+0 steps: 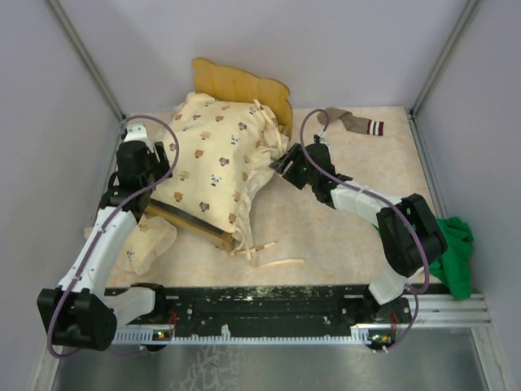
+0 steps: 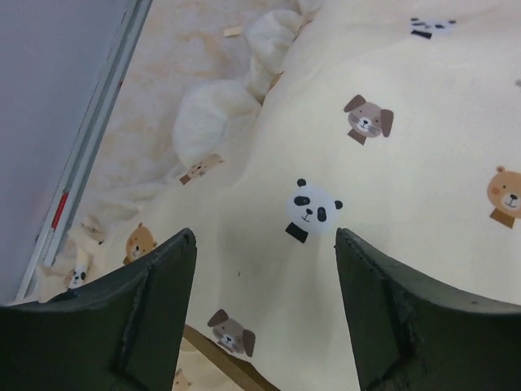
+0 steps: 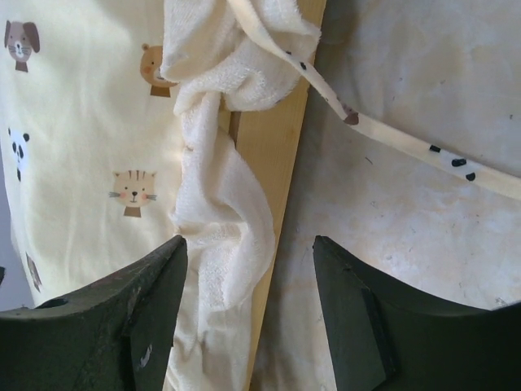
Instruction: Set up the pet bed
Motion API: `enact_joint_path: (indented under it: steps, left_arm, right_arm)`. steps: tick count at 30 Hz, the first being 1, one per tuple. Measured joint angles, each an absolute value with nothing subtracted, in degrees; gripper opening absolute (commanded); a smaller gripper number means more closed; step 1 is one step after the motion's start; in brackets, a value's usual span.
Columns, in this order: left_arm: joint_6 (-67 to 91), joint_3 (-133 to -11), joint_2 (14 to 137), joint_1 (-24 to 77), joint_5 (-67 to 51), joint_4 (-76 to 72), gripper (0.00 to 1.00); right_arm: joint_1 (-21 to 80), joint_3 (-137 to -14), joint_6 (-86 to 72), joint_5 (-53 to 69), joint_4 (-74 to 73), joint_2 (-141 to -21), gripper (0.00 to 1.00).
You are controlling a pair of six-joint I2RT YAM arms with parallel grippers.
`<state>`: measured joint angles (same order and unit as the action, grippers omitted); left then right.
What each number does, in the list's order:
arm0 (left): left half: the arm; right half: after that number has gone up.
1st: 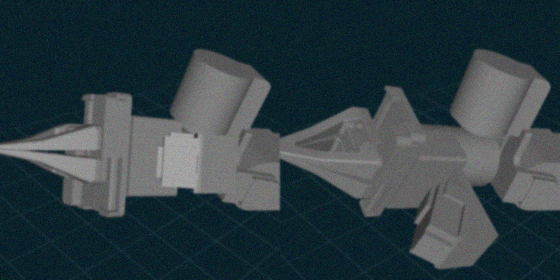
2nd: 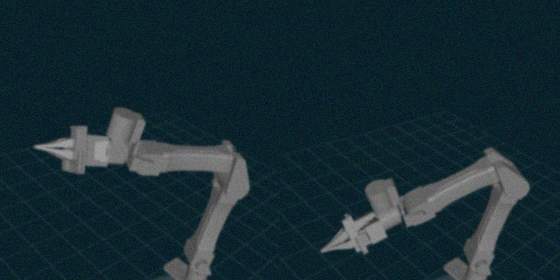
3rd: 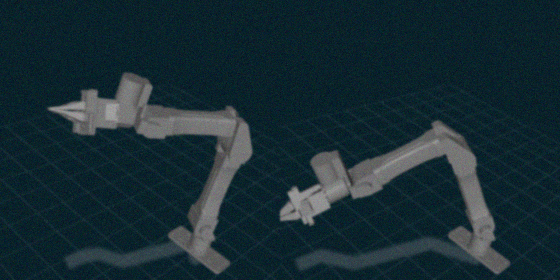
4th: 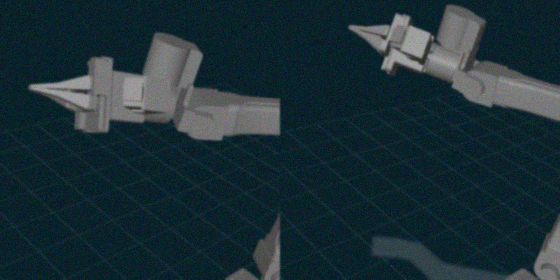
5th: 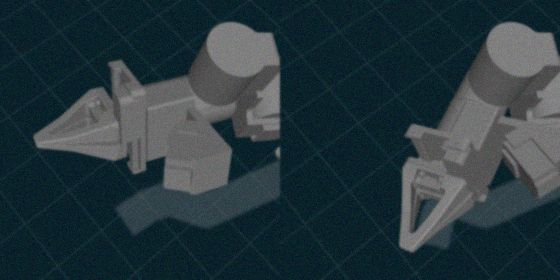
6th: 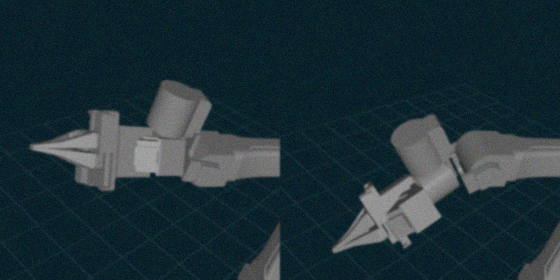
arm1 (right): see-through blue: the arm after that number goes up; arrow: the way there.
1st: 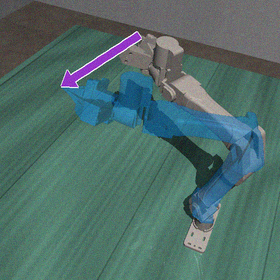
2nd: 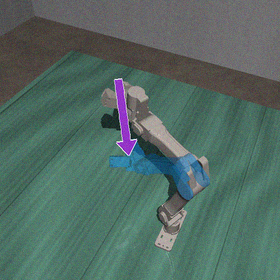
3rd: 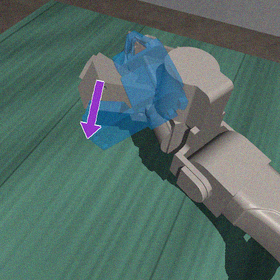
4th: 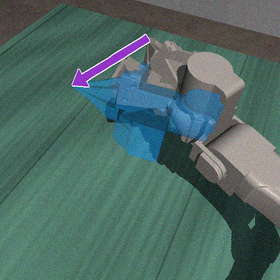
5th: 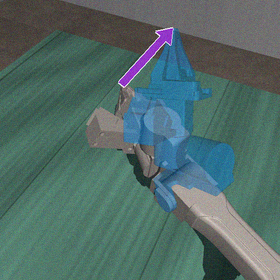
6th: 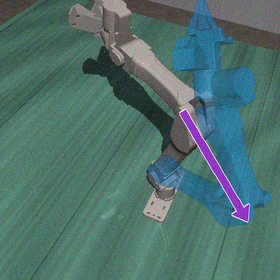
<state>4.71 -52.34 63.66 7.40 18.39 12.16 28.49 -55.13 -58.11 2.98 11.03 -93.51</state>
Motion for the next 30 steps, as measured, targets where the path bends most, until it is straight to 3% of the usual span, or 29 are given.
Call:
enact_joint_path:
  steps: [3, 8, 17, 30]
  left_arm:
    - [8.23, -56.75, 63.66, 7.38, 18.81, 17.98, 0.75]
    - [13.04, -61.14, 61.04, 7.44, 14.52, 22.87, 0.74]
    - [21.58, -52.82, 48.53, 7.68, 13.96, 28.21, 0.74]
    - [28.99, -44.25, 48.75, 7.73, 14.5, 31.16, 0.72]
  right_arm:
    - [28.51, -55.13, -57.25, 3.53, 11.16, -93.54, 0.73]
    - [28.75, -55.16, -57.12, 4.47, 13.13, -94.37, 0.73]
    - [29.08, -57.67, -58.06, 5.02, 15.11, -104.09, 0.73]
    - [29.15, -56.95, -61.23, 5.06, 24.86, -106.39, 0.74]
